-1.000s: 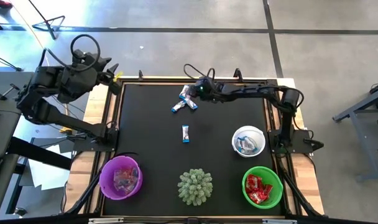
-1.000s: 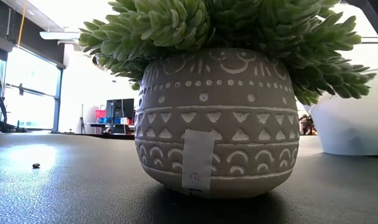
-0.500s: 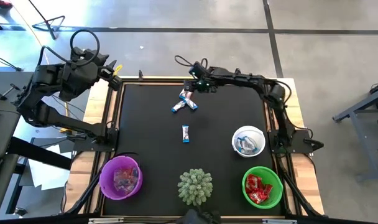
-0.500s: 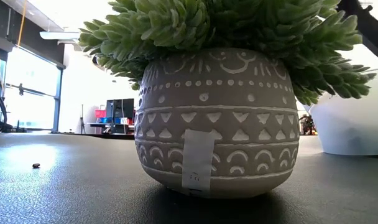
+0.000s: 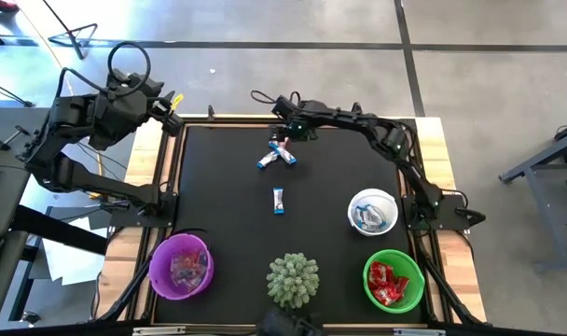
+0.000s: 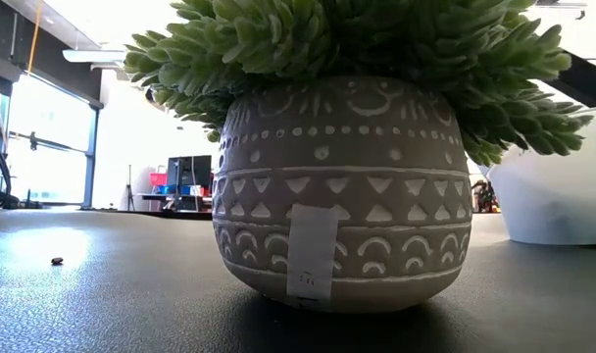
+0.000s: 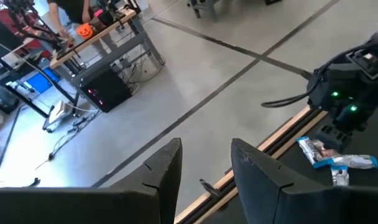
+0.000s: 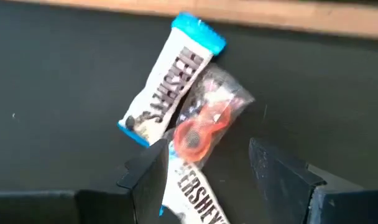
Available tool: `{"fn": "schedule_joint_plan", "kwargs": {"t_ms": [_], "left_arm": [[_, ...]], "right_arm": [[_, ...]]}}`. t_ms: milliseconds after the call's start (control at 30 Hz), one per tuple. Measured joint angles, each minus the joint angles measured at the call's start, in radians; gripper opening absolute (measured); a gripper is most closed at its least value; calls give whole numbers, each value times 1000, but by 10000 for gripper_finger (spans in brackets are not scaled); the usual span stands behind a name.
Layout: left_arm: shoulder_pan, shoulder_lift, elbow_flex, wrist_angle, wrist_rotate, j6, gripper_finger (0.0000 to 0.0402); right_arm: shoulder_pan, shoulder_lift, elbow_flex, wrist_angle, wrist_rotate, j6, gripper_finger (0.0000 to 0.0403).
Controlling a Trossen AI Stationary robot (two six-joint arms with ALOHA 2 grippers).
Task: Sort candy
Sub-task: Put the transparent candy wrapper into the purple bucket
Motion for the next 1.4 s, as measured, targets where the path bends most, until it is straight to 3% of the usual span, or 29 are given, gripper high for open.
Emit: {"fn": "schedule_joint_plan", "kwargs": {"t_ms": [600,1067,1400], "left_arm": [[21,-1,0,-1,13,38,126],[21,-1,0,-1,23,66,126],[21,-1,0,0,23,73,126]], "right_arm": [[4,12,-6,20,-8,53,220],[-40,12,-6,49,-112,30,220],[-37,12,-6,34,-102,53,220]]}}
